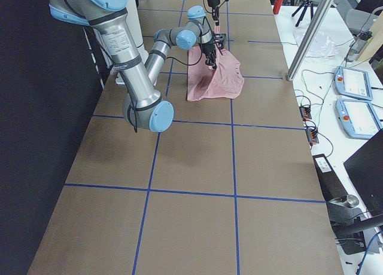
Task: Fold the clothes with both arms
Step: 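Lift the hem with both grippers and fold it toward the collar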
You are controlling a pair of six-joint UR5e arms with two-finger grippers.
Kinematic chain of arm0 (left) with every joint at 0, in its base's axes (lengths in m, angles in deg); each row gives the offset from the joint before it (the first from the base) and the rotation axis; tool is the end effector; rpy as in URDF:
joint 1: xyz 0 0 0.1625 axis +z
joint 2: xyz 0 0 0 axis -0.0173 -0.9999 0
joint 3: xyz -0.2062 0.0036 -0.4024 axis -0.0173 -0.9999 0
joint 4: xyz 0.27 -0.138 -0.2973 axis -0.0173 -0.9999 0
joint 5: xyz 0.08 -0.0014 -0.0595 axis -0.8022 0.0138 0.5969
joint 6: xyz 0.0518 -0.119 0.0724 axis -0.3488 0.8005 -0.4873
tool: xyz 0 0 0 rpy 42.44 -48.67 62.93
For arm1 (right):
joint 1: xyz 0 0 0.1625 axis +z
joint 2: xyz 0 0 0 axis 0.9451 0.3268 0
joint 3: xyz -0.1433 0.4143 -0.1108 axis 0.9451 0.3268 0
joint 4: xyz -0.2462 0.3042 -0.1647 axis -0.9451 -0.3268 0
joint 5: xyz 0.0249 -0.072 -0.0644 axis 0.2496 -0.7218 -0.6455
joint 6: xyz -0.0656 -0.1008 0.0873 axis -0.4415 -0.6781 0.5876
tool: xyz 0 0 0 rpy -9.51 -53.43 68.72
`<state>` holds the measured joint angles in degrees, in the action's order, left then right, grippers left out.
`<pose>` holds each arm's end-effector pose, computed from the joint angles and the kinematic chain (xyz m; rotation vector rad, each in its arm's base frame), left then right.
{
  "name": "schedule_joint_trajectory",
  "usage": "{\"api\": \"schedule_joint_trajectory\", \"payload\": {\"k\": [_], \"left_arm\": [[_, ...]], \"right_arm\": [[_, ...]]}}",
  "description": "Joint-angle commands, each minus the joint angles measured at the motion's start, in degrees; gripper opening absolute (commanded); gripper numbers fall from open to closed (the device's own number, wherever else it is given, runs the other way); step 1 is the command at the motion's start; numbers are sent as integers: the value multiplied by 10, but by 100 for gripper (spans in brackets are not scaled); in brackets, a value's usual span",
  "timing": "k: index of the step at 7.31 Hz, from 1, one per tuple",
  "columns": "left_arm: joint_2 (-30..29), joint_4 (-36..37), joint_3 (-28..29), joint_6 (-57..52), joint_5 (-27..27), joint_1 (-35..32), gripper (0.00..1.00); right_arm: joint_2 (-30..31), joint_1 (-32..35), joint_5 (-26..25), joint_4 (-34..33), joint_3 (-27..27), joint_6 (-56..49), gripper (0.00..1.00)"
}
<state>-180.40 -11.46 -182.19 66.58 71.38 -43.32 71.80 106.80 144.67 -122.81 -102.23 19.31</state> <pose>0.3980 -0.5080 0.2662 0.3299 0.8670 0.0082 -0.4574 -0.4813 0.2428 0.2632 -0.7931 0.3807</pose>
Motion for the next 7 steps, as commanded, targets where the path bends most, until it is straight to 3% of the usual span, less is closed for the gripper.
{"api": "schedule_joint_trajectory", "payload": {"k": [1, 4, 7], "left_arm": [[-14, -90, 107, -9, -2, -12, 0], [-31, -199, 242, -9, -24, -11, 0], [-29, -213, 258, -7, -28, -7, 0]], "right_arm": [[-47, 27, 0, 111, 153, -7, 0], [-93, 41, -1, 209, 326, -24, 0], [-92, 48, -1, 222, 351, -37, 0]]}}
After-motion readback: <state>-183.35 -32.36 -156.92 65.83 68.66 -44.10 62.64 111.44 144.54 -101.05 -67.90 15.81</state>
